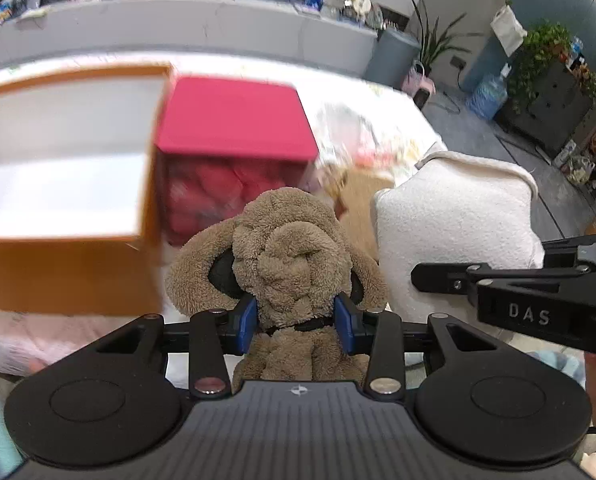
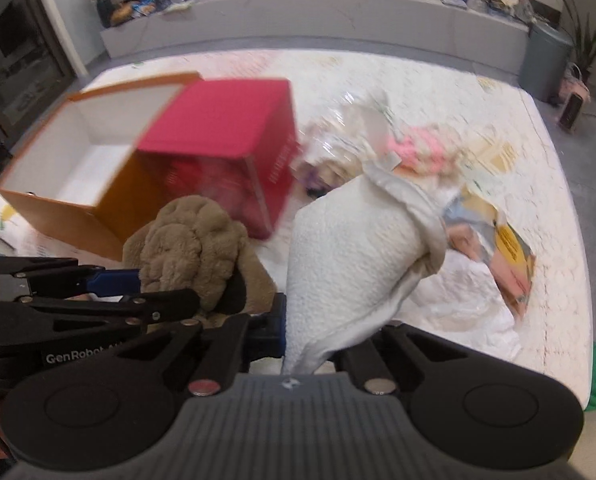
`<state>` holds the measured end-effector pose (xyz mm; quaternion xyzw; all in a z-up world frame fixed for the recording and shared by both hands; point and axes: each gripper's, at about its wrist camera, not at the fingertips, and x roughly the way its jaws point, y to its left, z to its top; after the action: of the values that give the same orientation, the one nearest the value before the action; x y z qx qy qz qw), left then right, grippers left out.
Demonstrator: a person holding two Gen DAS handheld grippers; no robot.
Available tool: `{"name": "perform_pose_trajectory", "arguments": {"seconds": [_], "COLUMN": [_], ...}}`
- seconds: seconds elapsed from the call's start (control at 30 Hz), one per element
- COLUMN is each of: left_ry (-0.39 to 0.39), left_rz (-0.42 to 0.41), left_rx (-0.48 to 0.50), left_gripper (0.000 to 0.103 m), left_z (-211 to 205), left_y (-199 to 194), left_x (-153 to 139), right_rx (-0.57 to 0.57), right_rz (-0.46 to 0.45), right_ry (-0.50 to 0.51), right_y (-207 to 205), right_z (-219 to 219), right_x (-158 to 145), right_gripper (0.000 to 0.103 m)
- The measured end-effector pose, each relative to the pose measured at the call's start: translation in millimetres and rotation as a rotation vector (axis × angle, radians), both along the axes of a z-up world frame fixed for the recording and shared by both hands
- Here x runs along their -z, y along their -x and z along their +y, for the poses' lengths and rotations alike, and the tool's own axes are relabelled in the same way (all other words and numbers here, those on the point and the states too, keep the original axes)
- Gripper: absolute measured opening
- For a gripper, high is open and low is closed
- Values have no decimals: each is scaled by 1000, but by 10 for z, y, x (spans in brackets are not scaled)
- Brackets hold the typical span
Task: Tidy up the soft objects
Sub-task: 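Carry the plush dog and cream mitt over the orange box with both tools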
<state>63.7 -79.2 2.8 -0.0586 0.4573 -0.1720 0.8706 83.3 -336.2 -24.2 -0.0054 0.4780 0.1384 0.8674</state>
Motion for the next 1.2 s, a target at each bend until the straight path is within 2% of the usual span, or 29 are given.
{"name": "perform_pose_trajectory", "arguments": {"seconds": [0.43, 0.7, 0.87, 1.0, 1.2], "left_ry": [-48, -138, -166, -228, -299], "left_rz": [-141, -143, -93, -79, 22], "left_rx": [-105, -200, -239, -226, -184], "left_gripper": [46, 46, 46, 46, 46], "left_z": [926, 1576, 1862, 1970, 2023], "left_y": [155, -89, -446, -670, -937], "left_x": [-774, -927, -799, -617, -243], "right_rx": [-192, -313, -355, -370, -407], "right_rz": [-110, -161, -107, -5, 124], "right_ry": [1, -31, -63, -76, -118], "right_y": [71, -197, -654, -1082, -1368], "right_z": [966, 1671, 2132, 2440, 2741], "right_x": [-651, -930, -760, -381, 79], "right_gripper": [2, 2, 2, 2, 2]}}
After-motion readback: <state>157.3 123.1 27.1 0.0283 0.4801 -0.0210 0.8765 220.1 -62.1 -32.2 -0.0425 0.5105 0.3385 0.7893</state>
